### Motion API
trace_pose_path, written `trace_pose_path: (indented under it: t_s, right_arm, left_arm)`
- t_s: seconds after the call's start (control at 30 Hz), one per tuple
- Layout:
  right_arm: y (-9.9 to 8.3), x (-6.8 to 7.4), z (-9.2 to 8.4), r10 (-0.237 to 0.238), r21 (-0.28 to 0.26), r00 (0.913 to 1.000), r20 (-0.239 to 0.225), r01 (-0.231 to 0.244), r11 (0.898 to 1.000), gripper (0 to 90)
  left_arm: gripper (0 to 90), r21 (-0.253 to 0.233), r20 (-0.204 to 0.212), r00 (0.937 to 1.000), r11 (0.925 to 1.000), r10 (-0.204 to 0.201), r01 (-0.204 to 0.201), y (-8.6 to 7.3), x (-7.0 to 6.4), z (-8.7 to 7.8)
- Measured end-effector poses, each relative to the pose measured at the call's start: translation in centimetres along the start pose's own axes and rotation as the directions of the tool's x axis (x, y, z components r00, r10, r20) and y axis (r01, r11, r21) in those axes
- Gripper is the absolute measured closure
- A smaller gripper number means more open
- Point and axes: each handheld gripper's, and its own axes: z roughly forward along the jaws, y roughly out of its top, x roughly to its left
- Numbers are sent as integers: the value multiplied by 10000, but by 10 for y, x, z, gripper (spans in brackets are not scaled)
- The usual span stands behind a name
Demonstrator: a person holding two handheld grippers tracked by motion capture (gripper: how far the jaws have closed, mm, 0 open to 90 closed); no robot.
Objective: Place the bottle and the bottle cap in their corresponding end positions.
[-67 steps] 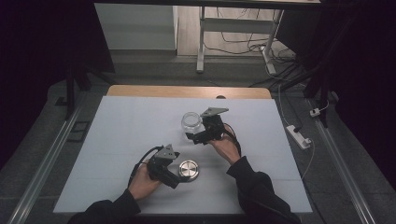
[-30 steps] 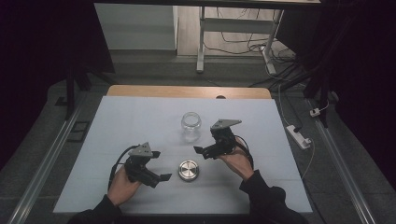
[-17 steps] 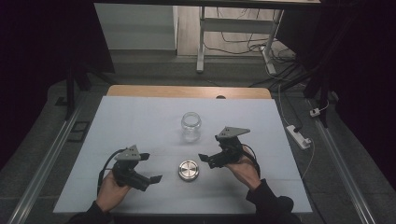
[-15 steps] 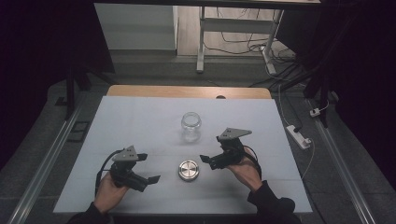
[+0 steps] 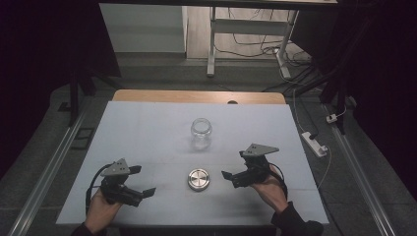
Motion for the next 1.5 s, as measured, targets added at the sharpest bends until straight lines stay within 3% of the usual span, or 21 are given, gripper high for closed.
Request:
trace_pose_path:
  t_s: [0.5,0.83,1.07,1.27,1.5]
  right_arm:
    - [-26,-8,-33,422,3,9969,663,-423,9991,0]
    - [-48,-12,-60,771,-240,9877,1360,-745,9969,0]
    - [-67,-17,-82,1225,-426,9730,1955,-1164,9923,0]
    - [-85,-21,-98,1647,-516,9540,2504,-1567,9863,0]
    - [-100,-21,-113,2056,-552,9371,2820,-1981,9786,0]
  left_arm:
    - [0,-204,-527,9969,9981,-592,582,-21,2,-23]
    - [0,-433,-799,9916,9942,-1020,987,-37,4,-40]
    - [0,-526,-1014,9866,9910,-1282,1234,-47,4,-49]
    - [0,-466,-1146,9832,9894,-1420,1374,-54,4,-52]
    - [0,-221,-1411,9785,9886,-1506,1490,-60,2,-53]
